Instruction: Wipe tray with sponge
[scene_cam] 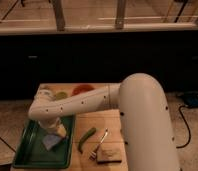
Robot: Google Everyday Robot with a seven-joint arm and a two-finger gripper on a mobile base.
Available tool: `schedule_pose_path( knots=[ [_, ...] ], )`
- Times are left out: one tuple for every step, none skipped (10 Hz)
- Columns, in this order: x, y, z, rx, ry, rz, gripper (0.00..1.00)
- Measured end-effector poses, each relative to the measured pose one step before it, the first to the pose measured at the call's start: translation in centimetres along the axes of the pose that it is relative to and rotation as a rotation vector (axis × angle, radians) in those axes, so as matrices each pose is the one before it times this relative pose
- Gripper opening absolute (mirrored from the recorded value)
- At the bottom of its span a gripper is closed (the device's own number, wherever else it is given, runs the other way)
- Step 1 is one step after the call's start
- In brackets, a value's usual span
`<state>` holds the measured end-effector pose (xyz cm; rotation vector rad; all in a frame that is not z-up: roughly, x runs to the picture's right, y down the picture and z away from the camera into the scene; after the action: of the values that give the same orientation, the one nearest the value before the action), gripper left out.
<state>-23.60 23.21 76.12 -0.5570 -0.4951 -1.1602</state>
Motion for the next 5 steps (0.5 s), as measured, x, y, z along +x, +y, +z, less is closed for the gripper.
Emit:
schedule_pose_path(
  knots=[
    [0.006, -0.156, 0.035, 0.00209, -0.00182, -0.00750, 0.04],
    [0.115, -0.116, 0.047, 0.00170, -0.00076, -0.00636, 0.04],
    [0.148, -0.122, 0.042, 0.00110, -0.00079, -0.00694, 0.04],
    [0.018, -0.038, -0.020, 0.00067, -0.00137, -0.00289, 0.04],
    [-0.022, 0.034, 0.080, -0.00158, -0.00265, -0.01067, 0.04]
  ],
)
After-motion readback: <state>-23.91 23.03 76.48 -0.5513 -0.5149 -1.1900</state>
